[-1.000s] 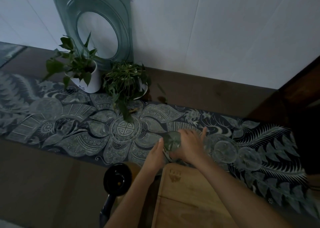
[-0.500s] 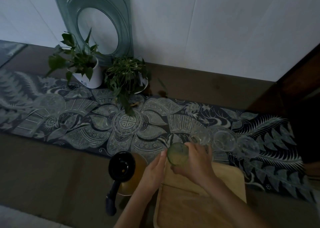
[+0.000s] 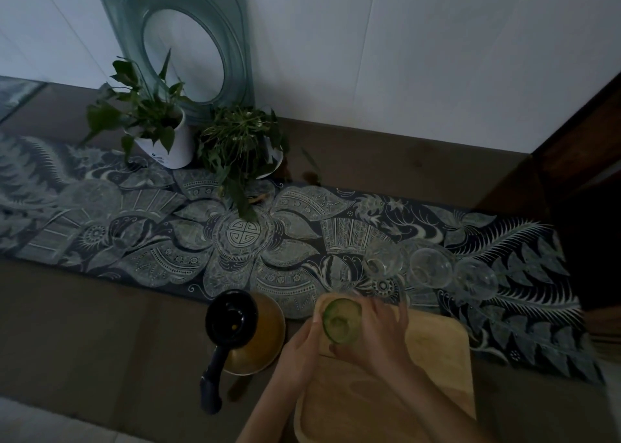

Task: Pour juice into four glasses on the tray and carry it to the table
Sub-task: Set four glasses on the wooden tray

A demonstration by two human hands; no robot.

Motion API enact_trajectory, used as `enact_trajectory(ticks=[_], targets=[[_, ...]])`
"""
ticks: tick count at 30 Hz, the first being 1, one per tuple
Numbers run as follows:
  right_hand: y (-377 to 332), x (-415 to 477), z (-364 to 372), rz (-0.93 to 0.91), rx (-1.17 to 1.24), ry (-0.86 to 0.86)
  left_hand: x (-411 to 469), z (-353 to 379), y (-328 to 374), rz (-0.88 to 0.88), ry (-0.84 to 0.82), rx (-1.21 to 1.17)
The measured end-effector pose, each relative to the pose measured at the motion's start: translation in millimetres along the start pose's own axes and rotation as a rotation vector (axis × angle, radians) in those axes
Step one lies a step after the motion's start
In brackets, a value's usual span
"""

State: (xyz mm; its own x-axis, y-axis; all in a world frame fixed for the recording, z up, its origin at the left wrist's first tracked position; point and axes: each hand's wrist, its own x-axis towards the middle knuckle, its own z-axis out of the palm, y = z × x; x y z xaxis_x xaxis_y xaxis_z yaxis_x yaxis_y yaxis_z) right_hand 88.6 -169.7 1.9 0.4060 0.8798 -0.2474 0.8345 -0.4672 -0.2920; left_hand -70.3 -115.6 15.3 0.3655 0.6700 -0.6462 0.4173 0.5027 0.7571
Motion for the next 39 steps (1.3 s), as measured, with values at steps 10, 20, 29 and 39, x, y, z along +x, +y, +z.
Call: enact_trajectory(ticks=[10,20,29,39], targets=[[-1,-9,-10,0.032,0.016,-0.071,-3,3,-8,0.003,0.019,-0.013],[19,11,-30,-0.095,0.133,0.215,7,14,13,0.172,0.124,0.076],[64,99,-72,0.02,-0.205,0.082,85,56,77,0.236,0.026,0.304],[71,125,-57,0.005,-0.311,-0.059,103,82,80,0.127,0.03,0.252]])
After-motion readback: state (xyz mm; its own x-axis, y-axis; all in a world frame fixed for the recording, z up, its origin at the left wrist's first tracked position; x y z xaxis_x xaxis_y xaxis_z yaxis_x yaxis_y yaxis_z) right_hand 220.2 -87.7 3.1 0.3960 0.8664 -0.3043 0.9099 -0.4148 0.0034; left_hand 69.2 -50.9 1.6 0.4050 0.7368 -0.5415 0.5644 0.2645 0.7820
